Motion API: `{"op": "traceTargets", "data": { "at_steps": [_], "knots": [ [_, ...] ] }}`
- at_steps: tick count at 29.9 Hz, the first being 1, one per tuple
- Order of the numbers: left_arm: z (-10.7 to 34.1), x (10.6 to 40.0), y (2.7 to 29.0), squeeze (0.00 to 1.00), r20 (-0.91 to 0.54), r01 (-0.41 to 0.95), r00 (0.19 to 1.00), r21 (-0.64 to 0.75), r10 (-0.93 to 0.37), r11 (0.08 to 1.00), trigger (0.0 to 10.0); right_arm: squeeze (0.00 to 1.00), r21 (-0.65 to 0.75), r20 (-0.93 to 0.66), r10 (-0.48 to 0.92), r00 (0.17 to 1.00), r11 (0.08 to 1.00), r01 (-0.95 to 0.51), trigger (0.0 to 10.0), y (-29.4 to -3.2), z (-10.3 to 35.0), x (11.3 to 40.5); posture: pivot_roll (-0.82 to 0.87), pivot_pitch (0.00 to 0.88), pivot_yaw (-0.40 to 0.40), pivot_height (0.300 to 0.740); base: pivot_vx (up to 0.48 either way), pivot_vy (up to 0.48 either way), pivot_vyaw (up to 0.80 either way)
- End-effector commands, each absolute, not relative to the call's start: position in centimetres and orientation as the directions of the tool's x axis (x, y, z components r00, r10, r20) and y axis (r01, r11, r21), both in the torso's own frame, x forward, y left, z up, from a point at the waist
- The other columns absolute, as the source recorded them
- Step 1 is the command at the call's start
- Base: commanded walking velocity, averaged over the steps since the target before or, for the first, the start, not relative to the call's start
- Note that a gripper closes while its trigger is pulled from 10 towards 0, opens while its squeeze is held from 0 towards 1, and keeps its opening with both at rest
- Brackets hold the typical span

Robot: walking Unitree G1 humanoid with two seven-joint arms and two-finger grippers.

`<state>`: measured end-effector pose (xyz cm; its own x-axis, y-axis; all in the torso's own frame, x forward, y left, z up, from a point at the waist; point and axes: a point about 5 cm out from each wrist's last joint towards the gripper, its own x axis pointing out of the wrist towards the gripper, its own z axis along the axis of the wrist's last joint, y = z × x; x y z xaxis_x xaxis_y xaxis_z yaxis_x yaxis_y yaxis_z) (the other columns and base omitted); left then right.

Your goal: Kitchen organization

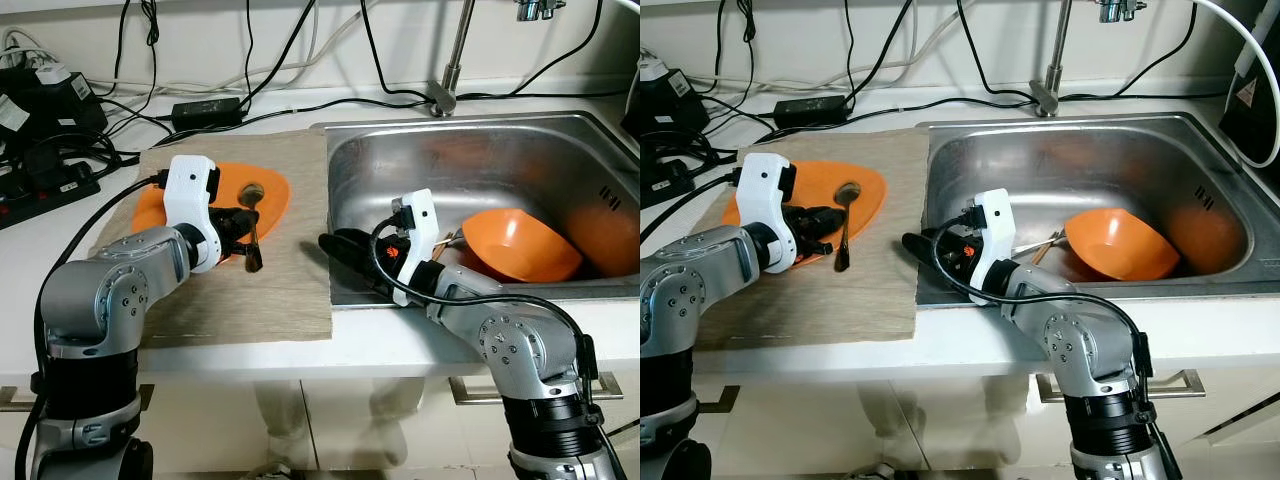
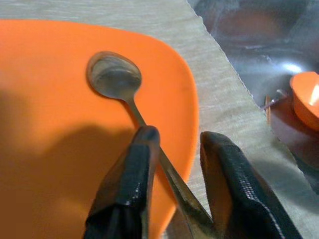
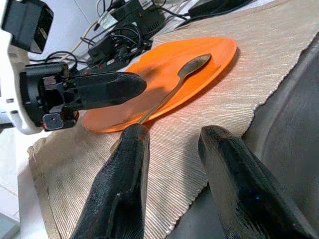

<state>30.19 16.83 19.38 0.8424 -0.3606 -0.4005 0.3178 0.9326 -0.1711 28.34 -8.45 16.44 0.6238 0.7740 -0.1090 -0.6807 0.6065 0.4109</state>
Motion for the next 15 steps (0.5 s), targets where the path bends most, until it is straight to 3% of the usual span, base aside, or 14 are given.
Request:
{"op": "traceTargets", "data": {
  "at_steps": [1, 13, 14, 15],
  "knots": [
    [19.6, 29.8, 16.9, 1.00, -0.406, 0.318, 0.843, -0.152, -0.353, 0.936, 10.0, 0.00, 0.406, -0.112, 0.765, 0.634, 0.618, -0.673, 10.0, -8.5, 16.4, 28.6, -0.03, 0.000, 0.080, 0.740, 0.000, 0.000, 0.00],
    [19.5, 28.6, 16.1, 1.00, -0.415, 0.360, 0.822, -0.152, -0.390, 0.921, 10.0, 0.00, 0.407, -0.121, 0.772, 0.624, 0.612, -0.678, 10.0, -8.3, 16.1, 28.7, -0.01, 0.000, 0.070, 0.740, 0.000, 0.000, 0.00],
    [19.5, 28.4, 15.9, 0.00, -0.411, 0.375, 0.818, -0.152, -0.404, 0.914, 10.0, 0.00, 0.407, -0.121, 0.773, 0.623, 0.611, -0.679, 10.0, -8.3, 16.1, 28.7, -0.01, 0.000, 0.066, 0.740, 0.000, 0.000, 0.00],
    [19.6, 28.3, 15.8, 0.00, -0.409, 0.382, 0.815, -0.155, -0.411, 0.911, 10.0, 0.00, 0.408, -0.122, 0.774, 0.622, 0.610, -0.679, 10.0, -8.2, 16.1, 28.7, -0.01, 0.000, 0.066, 0.740, 0.000, 0.000, 0.00]
  ]
}}
